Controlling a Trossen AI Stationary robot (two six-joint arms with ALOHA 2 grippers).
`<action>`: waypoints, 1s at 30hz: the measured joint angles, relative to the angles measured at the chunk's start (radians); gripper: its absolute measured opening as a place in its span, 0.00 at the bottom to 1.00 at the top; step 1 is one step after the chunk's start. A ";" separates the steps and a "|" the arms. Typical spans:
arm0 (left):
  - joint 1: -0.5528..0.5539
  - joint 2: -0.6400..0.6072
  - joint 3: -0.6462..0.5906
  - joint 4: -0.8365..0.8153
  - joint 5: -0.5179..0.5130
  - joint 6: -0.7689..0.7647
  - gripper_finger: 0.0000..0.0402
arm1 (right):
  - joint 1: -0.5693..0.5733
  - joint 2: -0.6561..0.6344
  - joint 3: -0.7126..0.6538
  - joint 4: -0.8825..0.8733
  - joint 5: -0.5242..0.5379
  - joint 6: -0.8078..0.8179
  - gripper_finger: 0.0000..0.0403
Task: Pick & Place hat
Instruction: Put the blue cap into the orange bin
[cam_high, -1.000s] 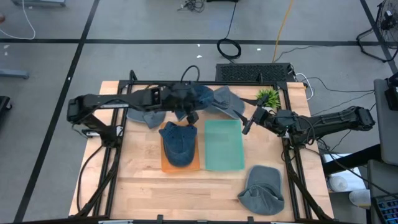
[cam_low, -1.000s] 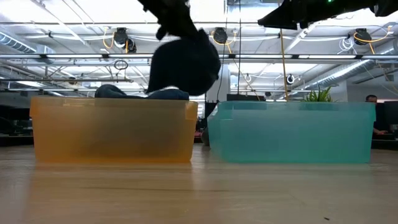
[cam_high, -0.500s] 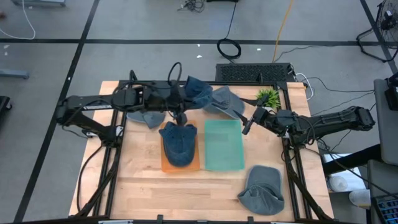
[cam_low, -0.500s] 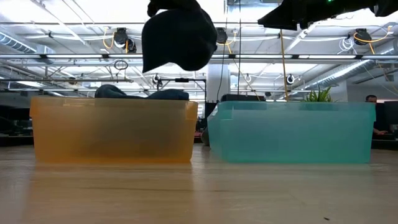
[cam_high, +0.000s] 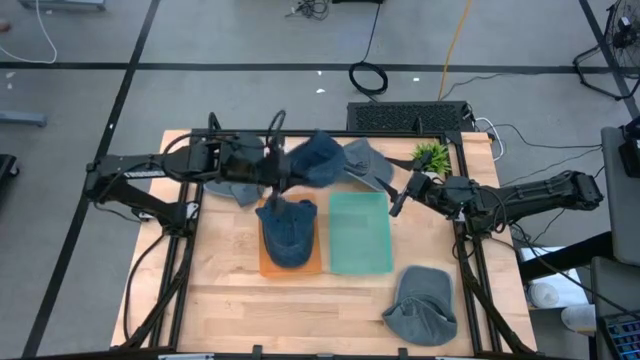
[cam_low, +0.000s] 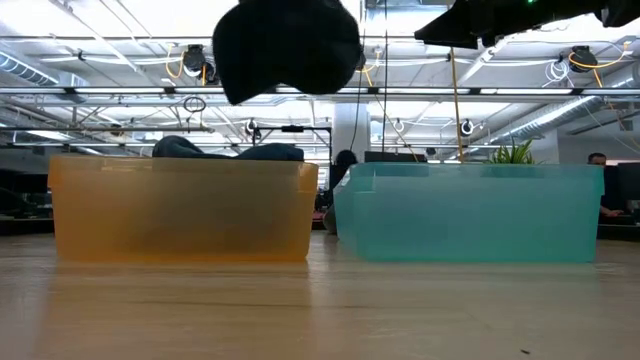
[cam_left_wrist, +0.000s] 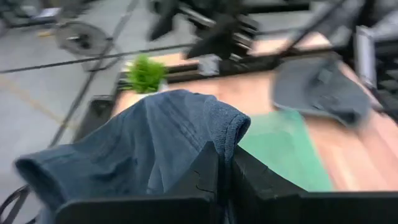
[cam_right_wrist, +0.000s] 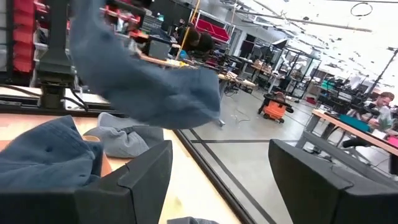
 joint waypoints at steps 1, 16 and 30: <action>-0.011 -0.006 -0.005 -0.015 0.016 0.015 0.04 | 0.000 -0.001 -0.004 0.000 -0.024 0.002 0.63; -0.100 -0.182 -0.190 0.006 0.061 0.061 0.04 | 0.000 0.000 -0.076 0.018 -0.332 -0.009 0.63; -0.136 -0.364 -0.520 0.296 0.059 0.012 0.04 | 0.000 0.007 -0.117 0.160 -0.332 0.193 0.63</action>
